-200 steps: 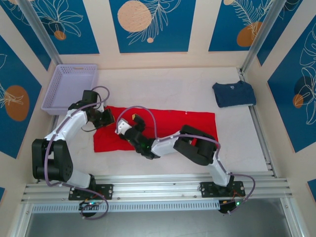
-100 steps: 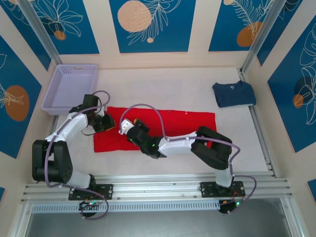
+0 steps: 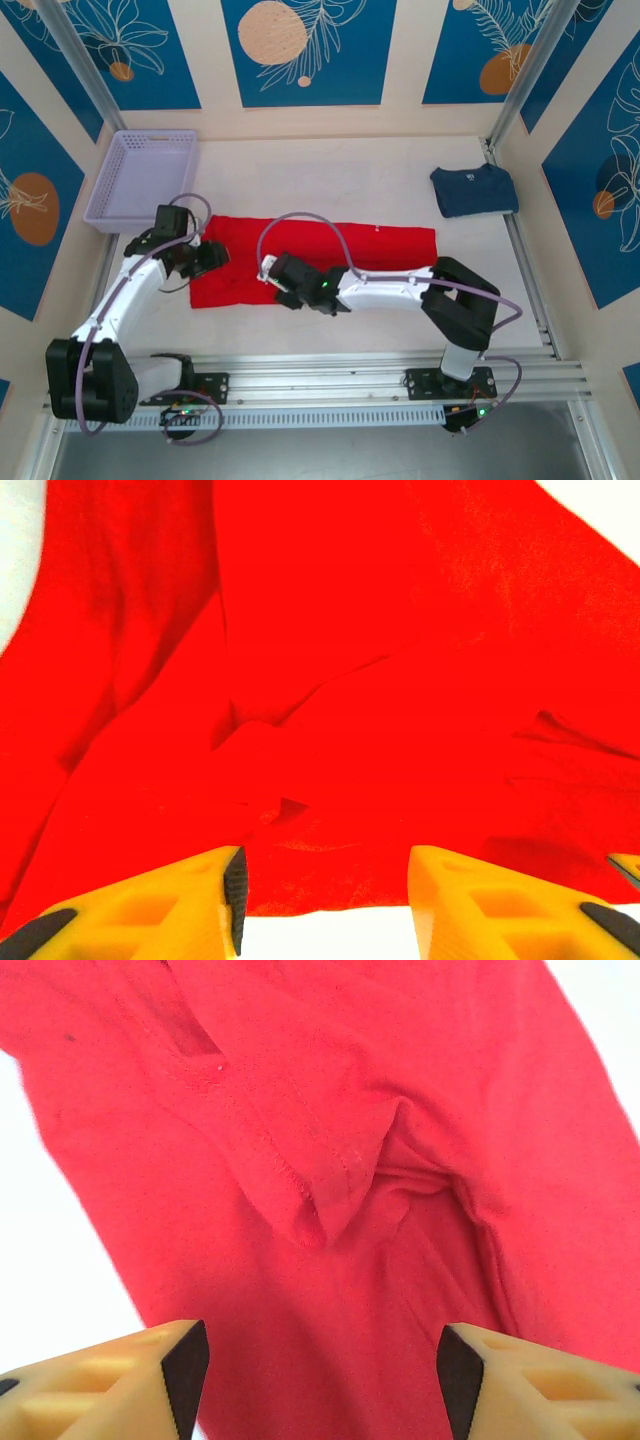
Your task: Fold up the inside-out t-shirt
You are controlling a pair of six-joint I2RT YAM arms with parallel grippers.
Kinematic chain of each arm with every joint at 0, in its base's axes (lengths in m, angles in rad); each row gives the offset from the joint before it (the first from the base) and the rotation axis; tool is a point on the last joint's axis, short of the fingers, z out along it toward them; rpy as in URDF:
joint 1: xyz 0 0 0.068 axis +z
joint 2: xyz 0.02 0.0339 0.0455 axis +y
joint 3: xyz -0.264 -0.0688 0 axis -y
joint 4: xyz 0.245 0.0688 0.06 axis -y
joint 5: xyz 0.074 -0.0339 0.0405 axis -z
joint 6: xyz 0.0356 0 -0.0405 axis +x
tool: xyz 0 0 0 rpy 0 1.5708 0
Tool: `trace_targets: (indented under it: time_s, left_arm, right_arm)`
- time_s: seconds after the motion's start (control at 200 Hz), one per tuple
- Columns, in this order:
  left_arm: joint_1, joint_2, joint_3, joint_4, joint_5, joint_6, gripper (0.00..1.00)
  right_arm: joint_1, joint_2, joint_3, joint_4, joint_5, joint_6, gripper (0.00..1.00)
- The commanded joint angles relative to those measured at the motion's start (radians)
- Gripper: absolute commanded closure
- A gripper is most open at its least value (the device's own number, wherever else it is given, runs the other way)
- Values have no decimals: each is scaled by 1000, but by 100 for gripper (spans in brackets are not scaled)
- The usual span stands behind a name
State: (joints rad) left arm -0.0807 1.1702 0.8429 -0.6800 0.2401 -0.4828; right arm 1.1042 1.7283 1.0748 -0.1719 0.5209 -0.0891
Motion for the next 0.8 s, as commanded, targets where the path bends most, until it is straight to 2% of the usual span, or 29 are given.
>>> trace_targets:
  time_s: [0.0,0.12,0.23,0.4,0.62,0.795]
  left_arm:
    - [-12,-2,-31,72,-28,-34,52]
    - [-40,60,-38,217,-19,-56,51]
    - [-56,151,-23,308,-52,-51,50]
    - [-61,297,24,222,-140,2,50]
    - [-62,297,-26,183,-147,39,50]
    - [-61,316,-43,194,-113,36,60]
  right_arm:
    - [-78,-75,10,-34,-280,124,37]
    - [-164,-20,76,-9,-414,298,45]
    - [-200,53,145,-28,-471,419,50]
    - [-210,171,255,-123,-459,500,52]
    - [-234,219,258,-152,-567,588,54]
    - [-241,246,258,-157,-593,619,61]
